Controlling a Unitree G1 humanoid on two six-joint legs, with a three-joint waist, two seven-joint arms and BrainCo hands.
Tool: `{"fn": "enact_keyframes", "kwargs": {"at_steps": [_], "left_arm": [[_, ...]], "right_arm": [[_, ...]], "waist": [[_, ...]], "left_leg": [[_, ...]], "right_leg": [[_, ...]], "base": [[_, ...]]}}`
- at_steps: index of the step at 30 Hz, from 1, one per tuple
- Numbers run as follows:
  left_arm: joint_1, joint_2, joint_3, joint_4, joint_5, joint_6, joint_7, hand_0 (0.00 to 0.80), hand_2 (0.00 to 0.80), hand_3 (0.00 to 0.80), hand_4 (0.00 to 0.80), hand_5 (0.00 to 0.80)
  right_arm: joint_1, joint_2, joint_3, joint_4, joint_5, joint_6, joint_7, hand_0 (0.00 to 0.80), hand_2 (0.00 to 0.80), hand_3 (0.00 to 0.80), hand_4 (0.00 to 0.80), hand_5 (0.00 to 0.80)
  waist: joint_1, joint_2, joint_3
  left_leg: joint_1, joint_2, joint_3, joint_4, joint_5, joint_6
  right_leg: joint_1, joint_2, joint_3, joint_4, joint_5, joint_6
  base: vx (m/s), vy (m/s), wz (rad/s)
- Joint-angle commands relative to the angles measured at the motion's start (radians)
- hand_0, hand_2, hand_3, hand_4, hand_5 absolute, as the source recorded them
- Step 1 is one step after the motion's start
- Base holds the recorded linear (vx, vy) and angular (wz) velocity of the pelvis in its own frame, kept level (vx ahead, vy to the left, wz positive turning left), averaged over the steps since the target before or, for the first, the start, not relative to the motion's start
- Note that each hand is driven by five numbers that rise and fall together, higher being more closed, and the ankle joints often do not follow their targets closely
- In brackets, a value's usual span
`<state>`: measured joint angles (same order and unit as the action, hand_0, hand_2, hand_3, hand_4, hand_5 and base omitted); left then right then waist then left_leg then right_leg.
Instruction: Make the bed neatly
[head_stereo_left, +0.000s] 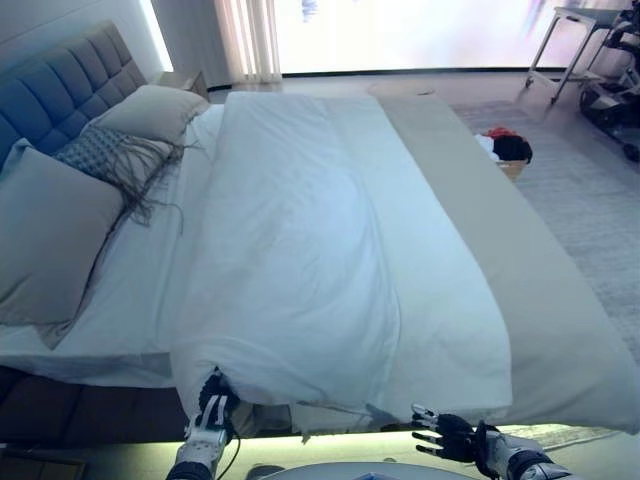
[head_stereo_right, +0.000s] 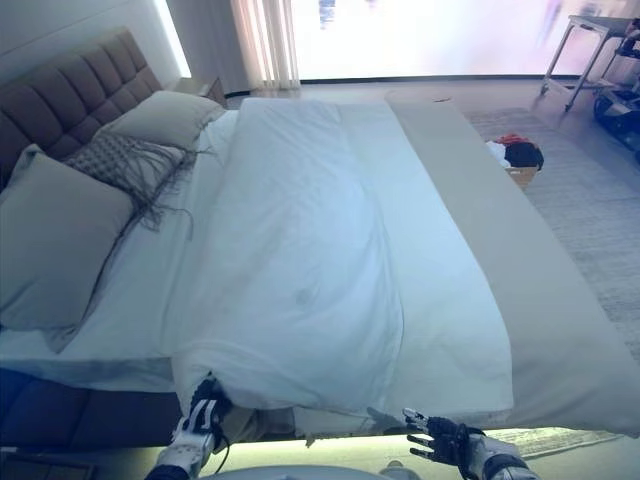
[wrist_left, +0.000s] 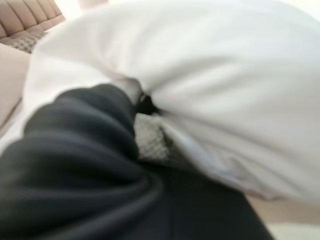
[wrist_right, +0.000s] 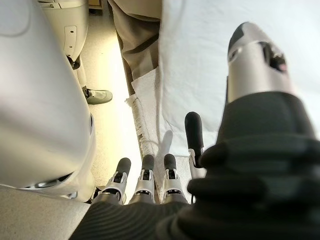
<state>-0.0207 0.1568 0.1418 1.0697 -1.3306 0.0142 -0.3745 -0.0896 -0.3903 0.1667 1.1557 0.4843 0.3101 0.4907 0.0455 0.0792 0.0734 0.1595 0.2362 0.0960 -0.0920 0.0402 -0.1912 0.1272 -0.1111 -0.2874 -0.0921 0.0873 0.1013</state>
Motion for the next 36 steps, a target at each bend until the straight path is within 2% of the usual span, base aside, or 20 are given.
{"fn": "enact_keyframes", "kwargs": {"at_steps": [1,10,17,26,36], "left_arm": [[-0.028,0.16,0.097,0.072,0.019,-0.032,-0.022,0.8,0.8,0.8,0.8,0.8],[0.014,0.277,0.236,0.129,0.046,0.0,0.013,0.8,0.8,0.8,0.8,0.8],[0.015,0.353,0.3,0.174,0.054,0.006,0.032,0.8,0.8,0.8,0.8,0.8],[-0.05,0.36,0.276,0.176,0.008,-0.002,0.064,0.8,0.8,0.8,0.8,0.8],[-0.128,0.327,0.197,0.135,-0.033,-0.017,0.081,0.8,0.8,0.8,0.8,0.8]], "right_arm": [[-0.074,-0.013,-0.031,0.084,0.037,-0.036,0.007,0.0,0.0,0.0,0.0,0.0],[-0.077,-0.066,-0.057,0.091,0.062,-0.053,0.021,0.0,0.0,0.0,0.0,0.0],[-0.086,-0.08,-0.038,0.085,0.093,-0.067,0.012,0.0,0.0,0.0,0.0,0.0],[-0.124,-0.109,-0.02,0.078,0.127,-0.077,0.0,0.0,0.0,0.0,0.0,0.0],[-0.145,-0.131,-0.032,0.065,0.172,-0.075,0.001,0.0,0.0,0.0,0.0,0.0]], "waist": [[0.054,-0.07,0.047],[0.074,-0.051,0.068],[0.086,-0.039,0.079],[0.087,-0.037,0.127],[0.068,-0.048,0.164]], "left_leg": [[-0.005,-0.021,-0.023,0.006,0.018,0.03],[-0.027,-0.035,-0.04,0.012,0.016,0.035],[-0.043,-0.045,-0.051,0.017,0.018,0.038],[-0.099,-0.044,-0.049,0.018,0.035,0.035],[-0.133,-0.035,0.011,0.02,0.054,0.031]], "right_leg": [[0.04,-0.108,-0.012,0.031,-0.04,0.059],[0.029,-0.123,-0.026,0.03,-0.043,0.062],[0.023,-0.134,-0.039,0.034,-0.045,0.064],[-0.02,-0.141,-0.063,0.051,-0.048,0.058],[-0.044,-0.15,-0.101,0.062,-0.038,0.06]], "base": [[-0.024,0.115,0.06],[-0.047,0.103,0.07],[-0.046,0.07,0.05],[-0.102,0.049,0.07],[-0.066,0.019,0.16]]}}
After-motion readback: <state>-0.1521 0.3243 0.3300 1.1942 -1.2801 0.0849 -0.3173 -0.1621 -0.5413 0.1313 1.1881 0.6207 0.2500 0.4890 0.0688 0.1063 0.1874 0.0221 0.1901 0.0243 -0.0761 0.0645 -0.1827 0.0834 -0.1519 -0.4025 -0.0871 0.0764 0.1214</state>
